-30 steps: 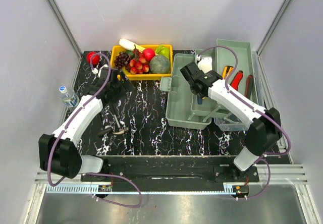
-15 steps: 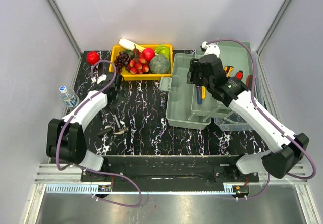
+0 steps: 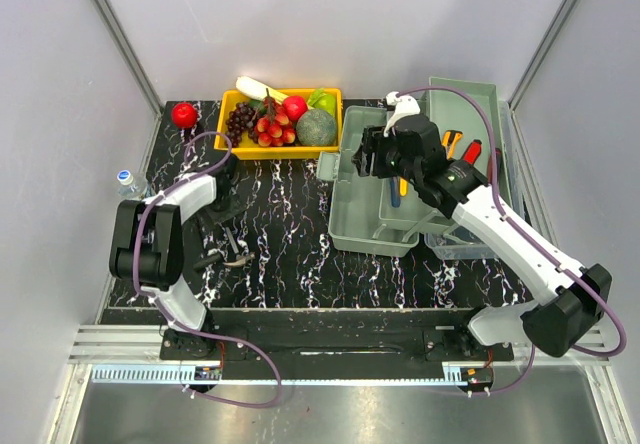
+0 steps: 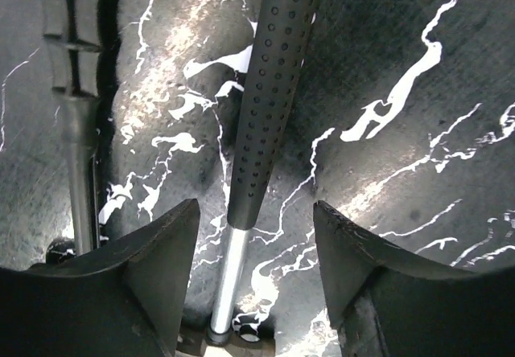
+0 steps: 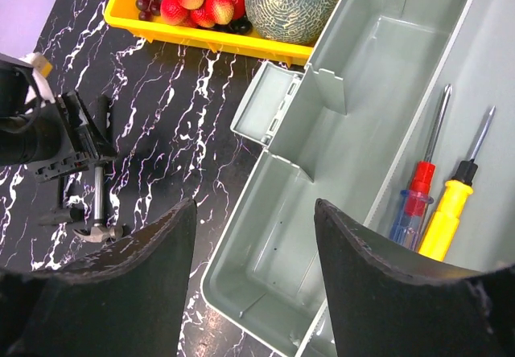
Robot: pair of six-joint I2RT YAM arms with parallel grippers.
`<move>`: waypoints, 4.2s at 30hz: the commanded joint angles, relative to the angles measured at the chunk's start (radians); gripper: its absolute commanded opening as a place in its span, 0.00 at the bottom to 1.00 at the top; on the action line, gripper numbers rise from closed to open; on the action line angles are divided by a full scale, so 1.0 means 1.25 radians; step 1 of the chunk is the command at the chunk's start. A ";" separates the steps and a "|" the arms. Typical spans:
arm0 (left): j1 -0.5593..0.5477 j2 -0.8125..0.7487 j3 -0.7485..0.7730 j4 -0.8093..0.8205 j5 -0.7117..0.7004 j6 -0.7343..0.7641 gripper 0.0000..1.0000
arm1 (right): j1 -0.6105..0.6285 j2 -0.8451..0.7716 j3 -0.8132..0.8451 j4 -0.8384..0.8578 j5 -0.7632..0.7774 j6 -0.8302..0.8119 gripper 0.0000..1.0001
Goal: Pack the tool kit
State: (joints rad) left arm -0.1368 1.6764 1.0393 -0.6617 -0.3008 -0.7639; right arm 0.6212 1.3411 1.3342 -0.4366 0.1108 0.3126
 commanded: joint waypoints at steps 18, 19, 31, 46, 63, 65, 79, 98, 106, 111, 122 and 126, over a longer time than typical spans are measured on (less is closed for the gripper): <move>0.014 -0.044 0.090 0.038 0.114 0.123 0.00 | -0.004 -0.043 0.008 0.034 0.029 -0.040 0.67; 0.014 -0.063 0.094 0.045 0.131 0.130 0.00 | -0.002 -0.043 0.006 0.033 0.030 -0.040 0.67; -0.095 -0.206 0.273 0.079 0.274 0.209 0.00 | -0.002 -0.068 0.013 0.034 0.125 -0.041 0.68; -0.329 -0.007 0.484 0.238 0.412 0.194 0.00 | -0.004 -0.178 -0.019 0.034 0.304 -0.067 0.73; -0.424 0.167 0.495 0.317 0.406 0.083 0.00 | -0.004 -0.211 -0.041 0.030 0.327 -0.072 0.75; -0.431 0.190 0.496 0.322 0.381 0.083 0.00 | -0.004 -0.216 -0.044 0.029 0.326 -0.071 0.75; -0.471 0.338 0.527 0.333 0.257 0.108 0.00 | -0.004 -0.235 -0.061 0.018 0.326 -0.072 0.75; -0.493 0.373 0.571 0.259 0.167 0.083 0.59 | -0.004 -0.242 -0.070 0.017 0.326 -0.077 0.76; -0.493 0.265 0.519 0.300 0.138 0.097 0.54 | -0.002 -0.243 -0.073 0.018 0.329 -0.077 0.76; -0.493 0.225 0.484 0.332 0.141 0.109 0.09 | -0.004 -0.235 -0.071 0.022 0.325 -0.080 0.76; -0.492 0.149 0.461 0.324 0.098 0.128 0.00 | -0.002 -0.227 -0.065 0.023 0.320 -0.081 0.76; -0.472 0.025 0.387 0.312 0.027 0.150 0.04 | -0.002 -0.224 -0.064 0.025 0.319 -0.081 0.76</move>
State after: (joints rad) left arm -0.7525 1.9129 1.5860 -0.2966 -0.1497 -0.6167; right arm 0.6205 1.0607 1.2415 -0.4385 0.4885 0.2237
